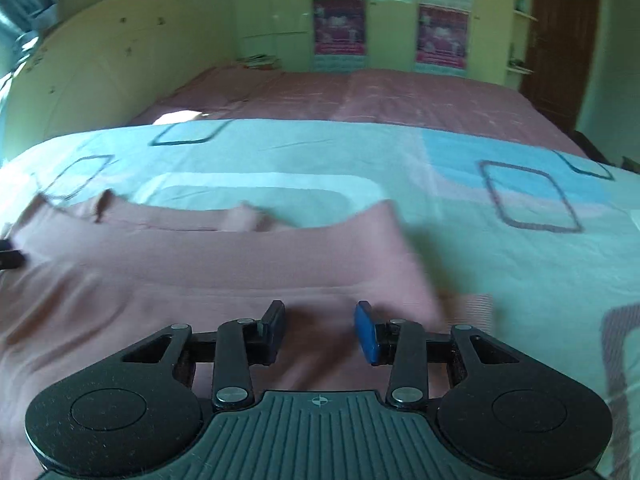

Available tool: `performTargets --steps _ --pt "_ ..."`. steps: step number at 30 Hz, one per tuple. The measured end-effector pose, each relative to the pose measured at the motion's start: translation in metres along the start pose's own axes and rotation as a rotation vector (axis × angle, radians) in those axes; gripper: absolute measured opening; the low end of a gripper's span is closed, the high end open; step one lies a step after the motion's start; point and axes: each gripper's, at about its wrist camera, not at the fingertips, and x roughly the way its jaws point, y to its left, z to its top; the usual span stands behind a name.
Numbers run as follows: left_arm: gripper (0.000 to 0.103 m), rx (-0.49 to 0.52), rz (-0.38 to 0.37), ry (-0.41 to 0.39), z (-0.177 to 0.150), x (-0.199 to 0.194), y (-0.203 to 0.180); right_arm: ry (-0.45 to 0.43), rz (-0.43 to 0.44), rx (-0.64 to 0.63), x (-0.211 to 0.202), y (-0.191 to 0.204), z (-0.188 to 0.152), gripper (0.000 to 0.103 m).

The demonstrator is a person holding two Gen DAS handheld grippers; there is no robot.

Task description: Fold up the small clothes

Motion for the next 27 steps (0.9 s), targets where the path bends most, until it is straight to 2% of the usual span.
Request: performTargets --steps 2,5,9,12,15,19,23,24,25,26,27 --pt "0.054 0.034 0.009 0.012 0.004 0.001 -0.003 0.010 0.032 0.016 0.000 -0.009 0.003 0.039" --pt "0.059 0.095 0.052 0.009 0.010 0.005 -0.020 0.007 0.004 -0.034 -0.004 -0.001 0.007 0.040" --pt "0.068 0.166 0.050 -0.030 0.022 0.014 -0.040 -0.033 -0.004 -0.020 0.000 0.005 0.020 0.040" --pt "0.067 0.160 0.030 -0.012 0.032 0.030 -0.040 -0.009 0.012 -0.016 0.015 0.008 0.029 0.040" --pt "0.069 0.145 0.039 0.020 0.033 0.045 -0.033 0.013 -0.012 -0.038 0.025 0.006 0.031 0.039" --pt "0.074 0.146 0.059 0.020 0.032 0.046 -0.030 0.007 -0.029 -0.079 0.025 0.011 0.027 0.040" --pt "0.071 0.134 0.080 -0.007 0.033 0.028 -0.034 -0.047 -0.042 -0.082 0.005 0.023 0.026 0.040" --pt "0.073 0.136 0.071 -0.020 0.031 0.021 -0.040 -0.071 -0.029 -0.081 -0.003 0.029 0.024 0.049" --pt "0.077 0.139 0.062 -0.032 0.029 0.014 -0.047 -0.097 -0.003 -0.081 -0.012 0.037 0.022 0.072" --pt "0.085 0.143 0.068 -0.038 0.026 0.007 -0.058 -0.123 0.038 -0.088 -0.021 0.045 0.017 0.075" --pt "0.088 0.151 0.075 -0.044 0.022 0.001 -0.069 -0.126 0.081 -0.100 -0.028 0.056 0.013 0.075"
